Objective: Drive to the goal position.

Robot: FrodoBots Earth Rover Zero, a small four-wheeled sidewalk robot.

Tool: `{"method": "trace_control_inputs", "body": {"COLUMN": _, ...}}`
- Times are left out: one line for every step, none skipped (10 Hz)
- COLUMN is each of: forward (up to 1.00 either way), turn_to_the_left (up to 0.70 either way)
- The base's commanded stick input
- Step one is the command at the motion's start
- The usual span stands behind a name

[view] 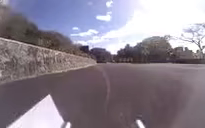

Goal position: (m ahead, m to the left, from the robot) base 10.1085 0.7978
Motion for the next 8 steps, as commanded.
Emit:
{"method": "trace_control_inputs", "body": {"forward": 0.70, "turn_to_the_left": 0.00}}
{"method": "trace_control_inputs", "body": {"forward": 0.70, "turn_to_the_left": 0.00}}
{"method": "trace_control_inputs", "body": {"forward": 0.70, "turn_to_the_left": 0.00}}
{"method": "trace_control_inputs", "body": {"forward": 0.70, "turn_to_the_left": 0.00}}
{"method": "trace_control_inputs", "body": {"forward": 0.70, "turn_to_the_left": 0.00}}
{"method": "trace_control_inputs", "body": {"forward": 0.70, "turn_to_the_left": 0.00}}
{"method": "trace_control_inputs", "body": {"forward": 0.70, "turn_to_the_left": 0.00}}
{"method": "trace_control_inputs", "body": {"forward": 0.70, "turn_to_the_left": 0.00}}
